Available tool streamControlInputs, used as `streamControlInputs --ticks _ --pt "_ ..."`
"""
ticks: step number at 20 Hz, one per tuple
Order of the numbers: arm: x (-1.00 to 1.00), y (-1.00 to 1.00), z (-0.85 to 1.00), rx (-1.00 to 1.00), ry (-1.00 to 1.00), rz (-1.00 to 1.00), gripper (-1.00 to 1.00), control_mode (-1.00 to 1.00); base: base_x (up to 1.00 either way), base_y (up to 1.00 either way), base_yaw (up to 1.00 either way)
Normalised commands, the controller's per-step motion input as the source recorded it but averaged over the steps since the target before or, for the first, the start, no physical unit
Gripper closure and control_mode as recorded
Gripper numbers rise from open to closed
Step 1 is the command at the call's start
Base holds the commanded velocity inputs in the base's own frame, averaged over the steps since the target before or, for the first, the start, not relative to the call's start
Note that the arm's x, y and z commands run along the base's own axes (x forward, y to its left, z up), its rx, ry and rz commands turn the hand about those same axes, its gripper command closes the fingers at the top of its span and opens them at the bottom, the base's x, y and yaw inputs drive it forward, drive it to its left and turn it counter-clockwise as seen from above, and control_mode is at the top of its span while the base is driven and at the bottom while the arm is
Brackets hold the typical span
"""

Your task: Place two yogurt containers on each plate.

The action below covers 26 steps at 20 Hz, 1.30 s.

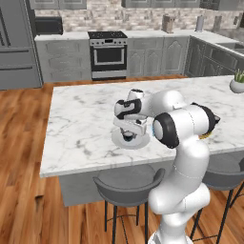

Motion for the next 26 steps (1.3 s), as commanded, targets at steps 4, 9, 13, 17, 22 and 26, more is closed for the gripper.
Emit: streamControlInputs --ticks 4,9,13,17,22,26 --pt "0.05 0.0 -0.21 0.0 0.0 0.0 1.0 -1.0 0.0 0.0 0.0" --pt "0.06 0.0 -0.2 0.0 0.0 0.0 -1.0 -1.0 0.0 0.0 0.0" --pt "0.0 -0.01 -0.08 0.01 0.0 0.0 -1.0 -1.0 0.0 0.0 0.0" --pt "-0.01 -0.08 0.11 0.04 -0.13 0.0 -1.0 -1.0 0.0 0.0 0.0" --pt "-0.01 -0.25 0.43 0.0 -0.05 -0.02 -1.0 -1.0 0.0 0.0 0.0" --pt "0.0 -0.6 0.32 0.0 0.0 0.0 -1.0 -1.0 0.0 0.0 0.0"
